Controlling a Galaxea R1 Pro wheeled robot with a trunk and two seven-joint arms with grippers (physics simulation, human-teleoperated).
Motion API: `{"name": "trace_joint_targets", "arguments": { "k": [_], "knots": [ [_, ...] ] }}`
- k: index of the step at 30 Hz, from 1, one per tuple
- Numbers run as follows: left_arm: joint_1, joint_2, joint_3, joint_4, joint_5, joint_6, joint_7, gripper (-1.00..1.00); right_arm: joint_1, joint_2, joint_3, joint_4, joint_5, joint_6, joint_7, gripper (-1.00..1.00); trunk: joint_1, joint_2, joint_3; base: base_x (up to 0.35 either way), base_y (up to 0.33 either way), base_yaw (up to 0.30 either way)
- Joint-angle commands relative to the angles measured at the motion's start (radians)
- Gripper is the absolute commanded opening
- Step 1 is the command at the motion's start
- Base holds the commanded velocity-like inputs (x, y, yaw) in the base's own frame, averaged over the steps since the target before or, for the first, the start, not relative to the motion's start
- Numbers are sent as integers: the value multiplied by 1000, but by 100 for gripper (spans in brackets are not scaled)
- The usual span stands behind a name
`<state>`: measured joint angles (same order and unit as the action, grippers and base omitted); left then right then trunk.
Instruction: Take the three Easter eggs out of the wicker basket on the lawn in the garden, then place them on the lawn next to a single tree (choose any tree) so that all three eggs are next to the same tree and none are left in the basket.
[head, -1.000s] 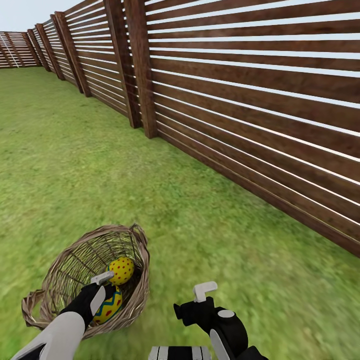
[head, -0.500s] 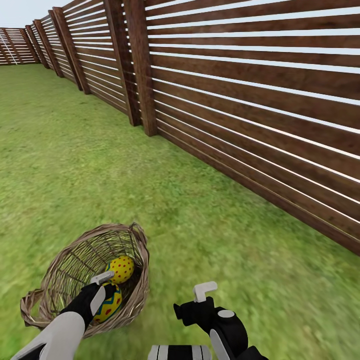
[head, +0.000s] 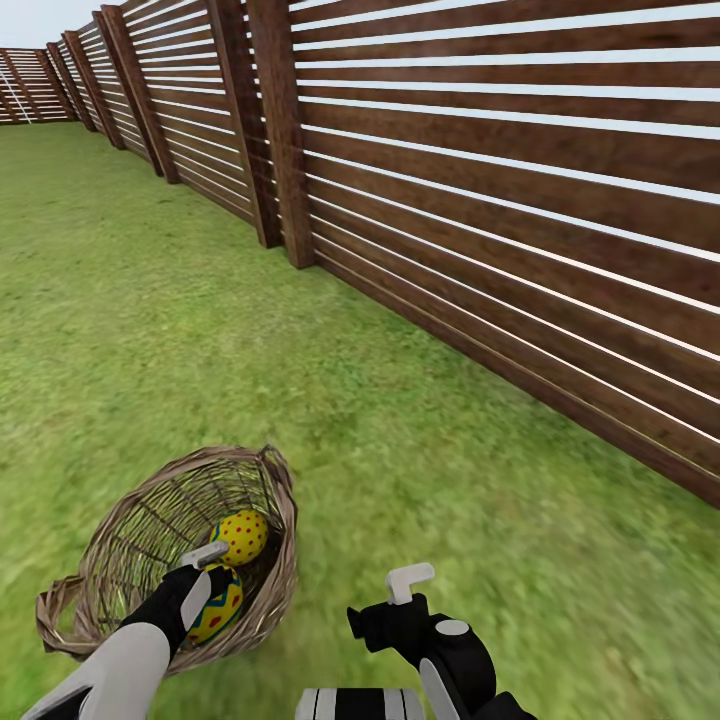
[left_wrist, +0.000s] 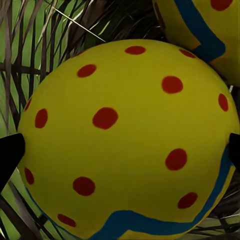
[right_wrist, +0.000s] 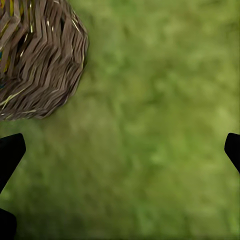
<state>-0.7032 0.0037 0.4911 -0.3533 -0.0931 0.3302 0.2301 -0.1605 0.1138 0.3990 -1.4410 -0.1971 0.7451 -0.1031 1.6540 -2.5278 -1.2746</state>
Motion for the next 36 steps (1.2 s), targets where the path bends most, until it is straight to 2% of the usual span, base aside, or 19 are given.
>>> {"name": "trace_joint_targets", "arguments": {
  "k": [1, 12, 13, 36],
  "knots": [
    [1, -1, 9, 0, -13, 7, 0, 100, -1, 0, 1, -1, -10, 4, -10, 100, 0, 0, -5, 0, 0, 0],
    [1, -2, 9, 0, -14, -7, 1, 100, -1, 0, 1, -1, -10, 4, -10, 100, 1, -1, -9, 0, 0, 0],
    [1, -2, 9, 0, -14, -11, 1, -100, -1, 0, 1, -1, -11, 4, -10, 100, 1, -1, -9, 0, 0, 0],
    [1, -1, 9, 0, -13, -18, 1, -100, -1, 0, 3, -1, -10, 4, -10, 100, 1, -1, -9, 0, 0, 0]
  ]
}}
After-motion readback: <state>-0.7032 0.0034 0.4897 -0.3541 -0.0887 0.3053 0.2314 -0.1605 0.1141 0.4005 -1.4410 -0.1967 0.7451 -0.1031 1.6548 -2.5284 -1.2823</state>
